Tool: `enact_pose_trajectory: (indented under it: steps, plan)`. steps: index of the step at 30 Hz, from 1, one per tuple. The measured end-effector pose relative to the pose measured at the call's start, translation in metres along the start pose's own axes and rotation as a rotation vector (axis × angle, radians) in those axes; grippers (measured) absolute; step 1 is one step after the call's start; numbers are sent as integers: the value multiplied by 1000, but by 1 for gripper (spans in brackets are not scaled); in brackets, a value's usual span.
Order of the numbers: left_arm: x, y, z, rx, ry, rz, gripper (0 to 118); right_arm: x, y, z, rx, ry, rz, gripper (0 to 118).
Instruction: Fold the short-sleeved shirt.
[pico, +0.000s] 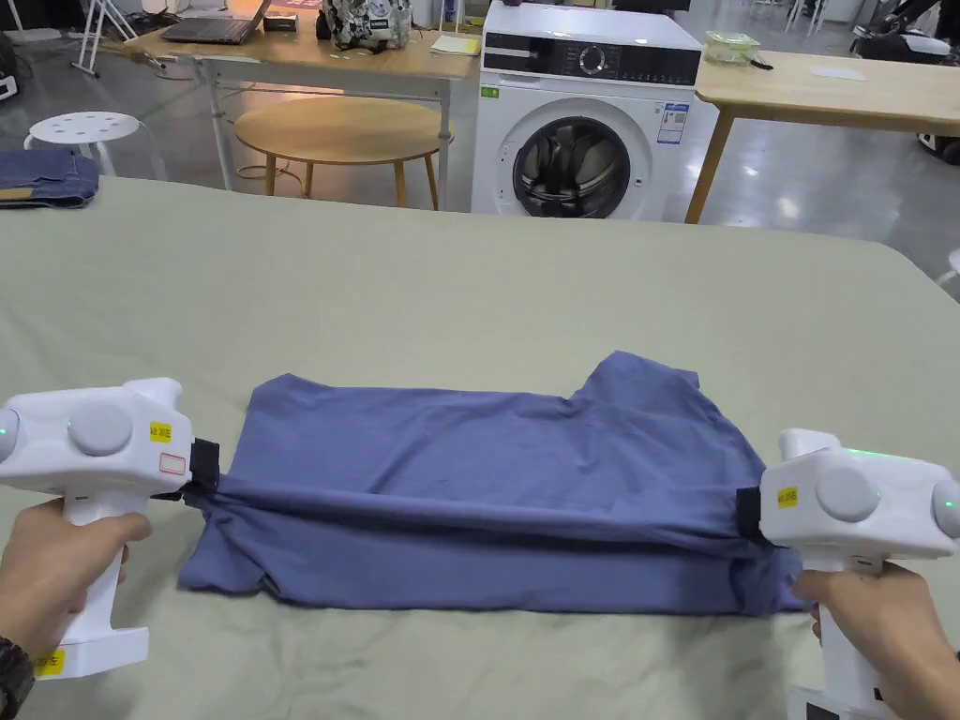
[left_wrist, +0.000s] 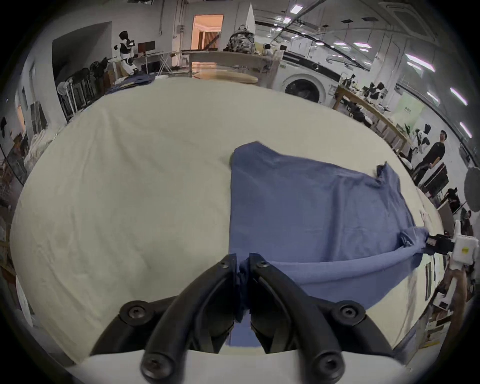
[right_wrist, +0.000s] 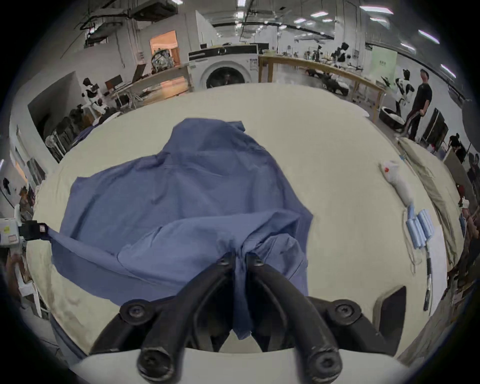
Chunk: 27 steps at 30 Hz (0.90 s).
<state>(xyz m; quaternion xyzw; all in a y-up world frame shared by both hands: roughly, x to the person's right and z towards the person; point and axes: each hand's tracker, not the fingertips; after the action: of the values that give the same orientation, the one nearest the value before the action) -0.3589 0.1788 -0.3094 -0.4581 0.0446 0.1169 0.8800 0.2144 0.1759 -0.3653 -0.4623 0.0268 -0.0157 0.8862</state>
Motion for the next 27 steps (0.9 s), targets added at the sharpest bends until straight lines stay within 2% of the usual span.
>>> enact_pose_trajectory:
  steps: [3, 9, 11, 13, 14, 15, 23, 24, 25, 26, 27]
  plan:
    - [-2, 3, -18, -31, 8, 3, 4, -2, 2, -22, -30, -13, 13, 5]
    - [2, 9, -26, -19, 10, 9, 6, -15, -3, -20, -25, -26, 25, 9]
    - [4, 9, -25, -21, 13, 3, 18, -15, -2, -21, -16, -34, 32, 23]
    - [8, 7, -20, -25, 26, -18, 40, -11, 0, -24, 21, -47, 46, 55]
    - [9, 5, -15, -23, 20, -27, 52, -11, 0, -17, 56, -48, 47, 65]
    - [9, 4, -9, -15, 13, -30, 55, -12, 0, -10, 87, -43, 44, 65]
    - [33, -19, 56, 222, -89, -42, 54, -42, -14, 54, 379, -23, 36, 65]
    - [37, -25, 63, 254, -97, -50, 55, -47, -17, 56, 405, -25, 39, 57]
    - [41, -29, 66, 291, -95, -54, 53, -52, -19, 61, 426, -21, 43, 45]
    - [46, -34, 70, 318, -97, -63, 46, -56, -23, 66, 455, -10, 38, 25]
    - [51, -39, 74, 337, -90, -75, 28, -60, -26, 69, 466, -2, 39, 8]
